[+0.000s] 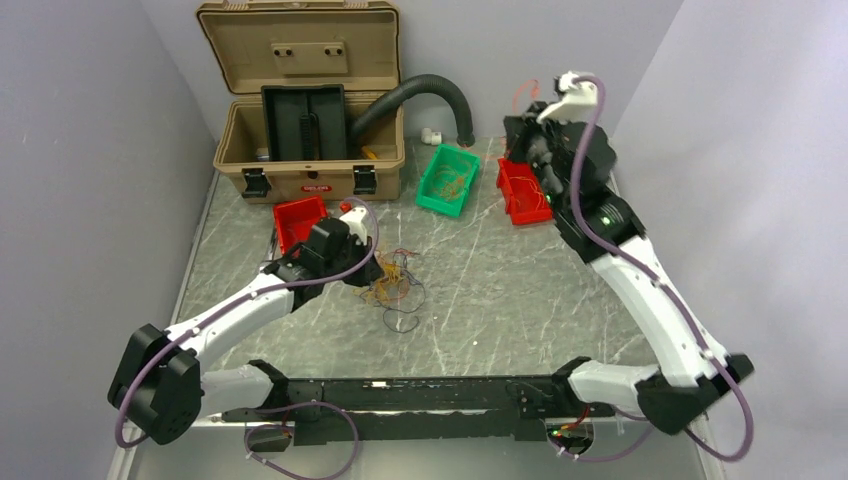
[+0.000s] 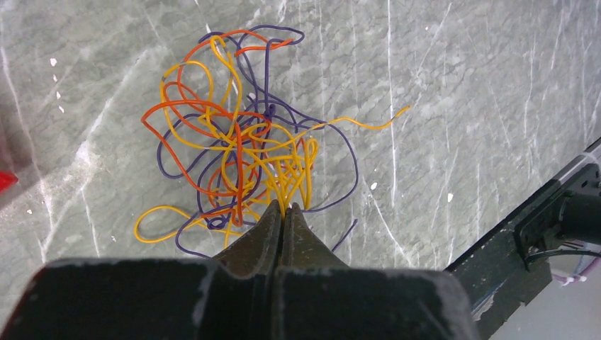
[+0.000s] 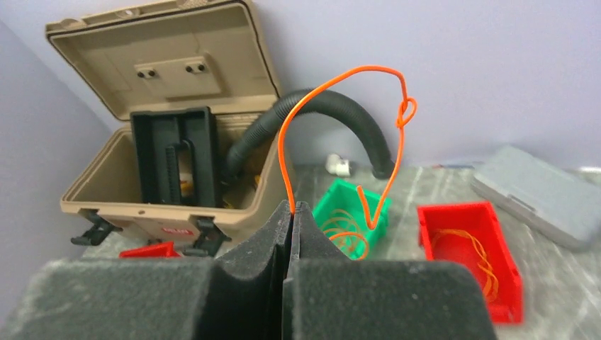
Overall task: Untangle the cables
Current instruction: Place the cable in the bin, then untie the cable.
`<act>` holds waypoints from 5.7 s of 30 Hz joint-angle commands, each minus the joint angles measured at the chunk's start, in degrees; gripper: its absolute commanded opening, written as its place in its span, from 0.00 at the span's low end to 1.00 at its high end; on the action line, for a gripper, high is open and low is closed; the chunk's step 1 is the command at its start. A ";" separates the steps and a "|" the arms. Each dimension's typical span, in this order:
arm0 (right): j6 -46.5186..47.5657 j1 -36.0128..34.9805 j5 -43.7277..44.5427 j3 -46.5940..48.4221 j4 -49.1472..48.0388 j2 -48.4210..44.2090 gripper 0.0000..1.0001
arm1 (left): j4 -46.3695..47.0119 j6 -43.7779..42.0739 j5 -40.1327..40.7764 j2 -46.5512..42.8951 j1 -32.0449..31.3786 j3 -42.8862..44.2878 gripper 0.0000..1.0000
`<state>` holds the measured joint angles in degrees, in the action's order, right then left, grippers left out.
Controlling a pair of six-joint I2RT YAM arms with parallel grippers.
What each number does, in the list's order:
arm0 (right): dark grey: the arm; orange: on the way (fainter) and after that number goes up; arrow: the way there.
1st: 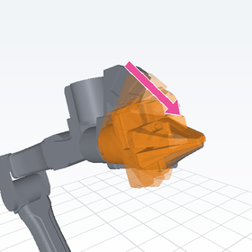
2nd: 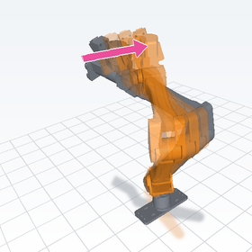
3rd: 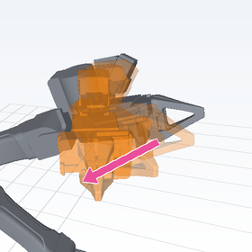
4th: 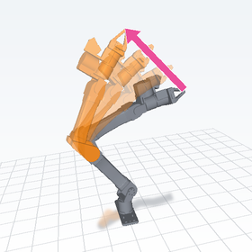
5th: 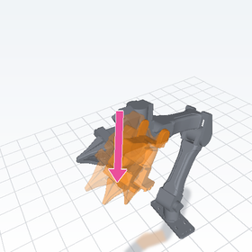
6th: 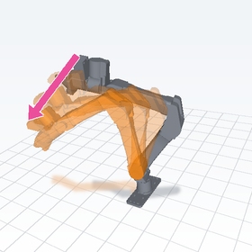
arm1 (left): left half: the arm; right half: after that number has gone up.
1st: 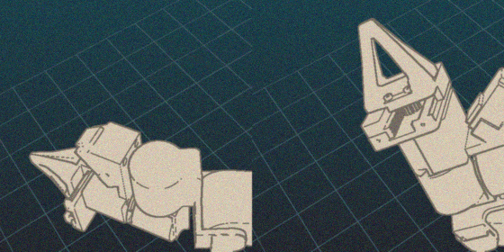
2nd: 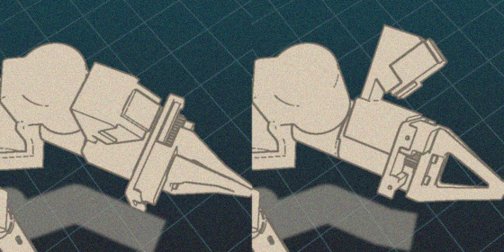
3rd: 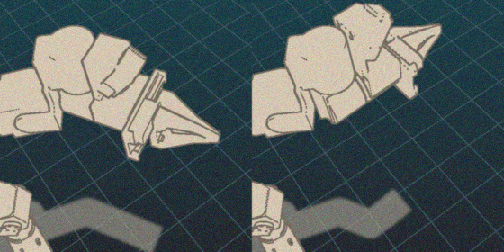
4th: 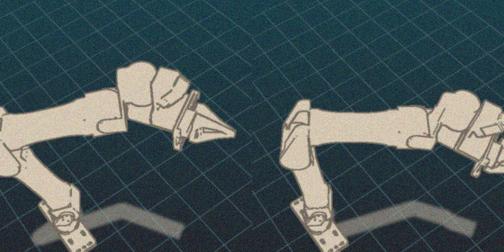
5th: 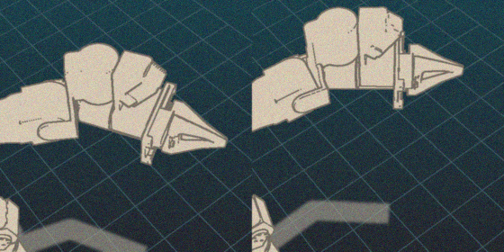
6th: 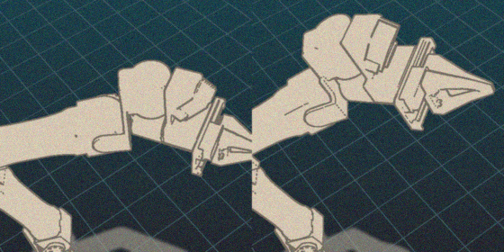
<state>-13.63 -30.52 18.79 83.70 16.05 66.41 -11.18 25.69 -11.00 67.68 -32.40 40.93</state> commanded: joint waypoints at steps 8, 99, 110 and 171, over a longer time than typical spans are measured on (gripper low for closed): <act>5.60 0.43 -3.42 24.53 -11.74 28.93 0.00 | 7.46 -6.27 -1.67 2.03 -1.24 -1.15 0.00; -1.04 5.94 -11.06 11.19 -12.87 60.54 0.00 | 19.44 -13.82 -3.52 -0.94 -1.31 -9.47 0.00; 2.34 4.82 -11.38 10.90 -9.53 52.01 0.30 | 19.60 -13.96 -3.45 -1.23 -1.35 -9.72 0.00; -2.68 -22.57 -3.73 -39.73 -35.04 32.57 0.65 | 18.31 -11.11 2.75 -1.17 -0.82 -9.82 0.00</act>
<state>-19.94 -51.22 6.59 40.38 -19.90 96.31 6.96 13.41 -9.04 65.45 -33.41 28.88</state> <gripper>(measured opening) 0.697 0.013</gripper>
